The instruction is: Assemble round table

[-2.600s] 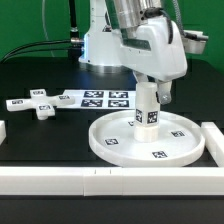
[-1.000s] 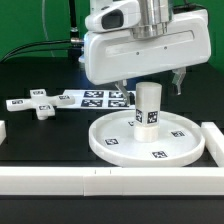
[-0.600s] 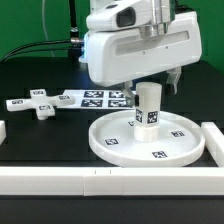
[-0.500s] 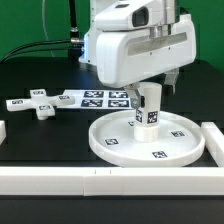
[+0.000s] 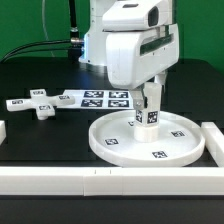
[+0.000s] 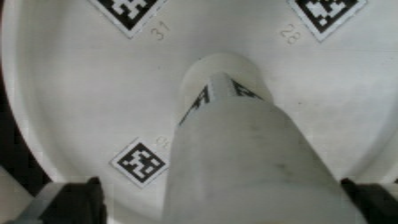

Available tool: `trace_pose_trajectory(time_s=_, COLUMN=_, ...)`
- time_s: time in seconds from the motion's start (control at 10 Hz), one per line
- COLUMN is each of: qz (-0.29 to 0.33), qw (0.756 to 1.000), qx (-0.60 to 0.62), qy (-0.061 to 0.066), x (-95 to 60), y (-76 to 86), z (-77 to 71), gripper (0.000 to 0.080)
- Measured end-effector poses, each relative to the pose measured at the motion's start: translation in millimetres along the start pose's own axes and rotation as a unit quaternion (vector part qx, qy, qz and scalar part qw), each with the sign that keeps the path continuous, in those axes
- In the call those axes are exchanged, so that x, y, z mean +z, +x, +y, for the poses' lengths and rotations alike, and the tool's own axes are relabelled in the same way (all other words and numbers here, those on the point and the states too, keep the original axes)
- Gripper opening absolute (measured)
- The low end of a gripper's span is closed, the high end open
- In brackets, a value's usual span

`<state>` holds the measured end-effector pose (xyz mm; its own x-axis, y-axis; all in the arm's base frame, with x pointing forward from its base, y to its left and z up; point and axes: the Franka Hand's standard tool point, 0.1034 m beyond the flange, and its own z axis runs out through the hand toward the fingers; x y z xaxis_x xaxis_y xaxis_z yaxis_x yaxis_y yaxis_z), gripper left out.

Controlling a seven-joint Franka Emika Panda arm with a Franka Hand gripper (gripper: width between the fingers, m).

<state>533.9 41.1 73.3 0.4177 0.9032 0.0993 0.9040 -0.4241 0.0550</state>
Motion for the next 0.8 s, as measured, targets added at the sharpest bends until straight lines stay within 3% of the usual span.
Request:
trace_pose_trajectory(time_s=0.1, qz=-0.001, qw=0.999, qx=-0.048, qy=-0.012, x=-0.1, y=0.8, z=2.4, gripper=0.0649)
trace_pose_trajectory(time_s=0.2, qz=-0.004, qw=0.996, qx=-0.087, qy=-0.016, x=0.8, y=-1.2, z=2.3, gripper=0.0649)
trace_pose_trajectory(time_s=0.8, qz=-0.03, qw=0.948, qx=-0.316, qy=-0.016, x=6.3, y=-11.7, z=2.7, gripper=0.0649)
